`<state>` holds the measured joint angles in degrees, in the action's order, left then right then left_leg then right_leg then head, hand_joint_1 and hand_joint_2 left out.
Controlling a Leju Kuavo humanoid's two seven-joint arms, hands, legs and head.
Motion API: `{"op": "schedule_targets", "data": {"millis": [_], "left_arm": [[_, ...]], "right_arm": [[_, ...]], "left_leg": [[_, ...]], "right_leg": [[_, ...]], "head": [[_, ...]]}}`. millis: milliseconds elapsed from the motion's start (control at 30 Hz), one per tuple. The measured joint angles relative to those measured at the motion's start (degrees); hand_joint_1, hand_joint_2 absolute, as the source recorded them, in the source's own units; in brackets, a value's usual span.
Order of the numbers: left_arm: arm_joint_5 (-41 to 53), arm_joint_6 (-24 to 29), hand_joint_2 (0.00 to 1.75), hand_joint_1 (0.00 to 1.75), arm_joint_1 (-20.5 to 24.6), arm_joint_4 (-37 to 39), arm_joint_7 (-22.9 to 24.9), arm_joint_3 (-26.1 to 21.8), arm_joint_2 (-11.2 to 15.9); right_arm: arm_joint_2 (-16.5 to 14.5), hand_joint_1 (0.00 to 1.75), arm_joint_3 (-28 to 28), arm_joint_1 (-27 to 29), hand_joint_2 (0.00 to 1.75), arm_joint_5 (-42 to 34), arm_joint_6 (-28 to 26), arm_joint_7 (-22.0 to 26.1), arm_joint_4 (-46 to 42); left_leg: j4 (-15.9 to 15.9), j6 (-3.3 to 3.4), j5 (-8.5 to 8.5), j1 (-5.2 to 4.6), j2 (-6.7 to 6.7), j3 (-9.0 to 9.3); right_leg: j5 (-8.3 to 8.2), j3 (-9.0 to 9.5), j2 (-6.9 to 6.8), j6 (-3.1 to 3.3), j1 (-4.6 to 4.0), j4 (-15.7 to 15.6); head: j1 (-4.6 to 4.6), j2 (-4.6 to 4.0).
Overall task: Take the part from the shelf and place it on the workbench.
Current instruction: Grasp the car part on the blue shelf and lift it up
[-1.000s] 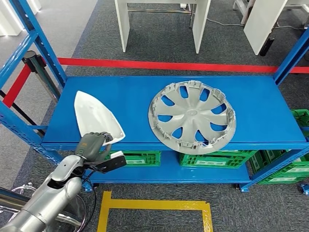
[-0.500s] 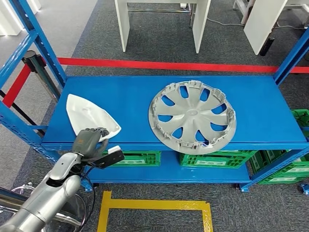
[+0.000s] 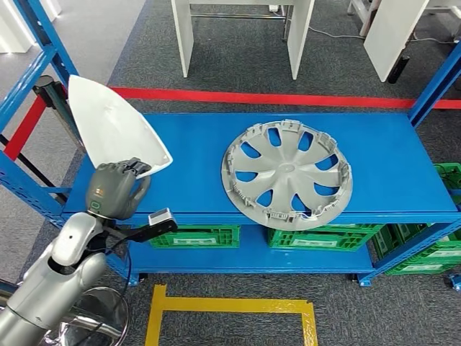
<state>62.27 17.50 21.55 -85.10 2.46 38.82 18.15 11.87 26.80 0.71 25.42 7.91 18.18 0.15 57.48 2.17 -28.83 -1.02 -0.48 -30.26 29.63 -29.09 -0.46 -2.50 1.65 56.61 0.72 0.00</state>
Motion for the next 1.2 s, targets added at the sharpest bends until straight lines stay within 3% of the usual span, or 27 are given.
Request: {"op": "schedule_targets", "data": {"millis": [500,1200], "left_arm": [[3.57,3.55,1.75,1.75,1.26,-9.12,0.00,1.52,3.07],[1.92,7.73,1.75,1.75,-0.16,-10.50,-0.23,1.07,4.06]], "right_arm": [[-0.79,0.00,-1.07,-0.75,0.00,-0.59,-0.03,0.01,0.00],[-1.22,0.00,-1.53,-0.74,0.00,-1.46,-0.15,0.47,0.02]], "left_leg": [[0.00,0.00,0.00,-0.01,0.00,0.00],[0.00,0.00,0.00,-0.01,0.00,0.00]], "right_leg": [[0.00,0.00,0.00,0.00,0.01,0.00],[0.00,0.01,0.00,0.00,0.01,0.00]], "head": [[-0.01,0.00],[0.00,0.00]]}}
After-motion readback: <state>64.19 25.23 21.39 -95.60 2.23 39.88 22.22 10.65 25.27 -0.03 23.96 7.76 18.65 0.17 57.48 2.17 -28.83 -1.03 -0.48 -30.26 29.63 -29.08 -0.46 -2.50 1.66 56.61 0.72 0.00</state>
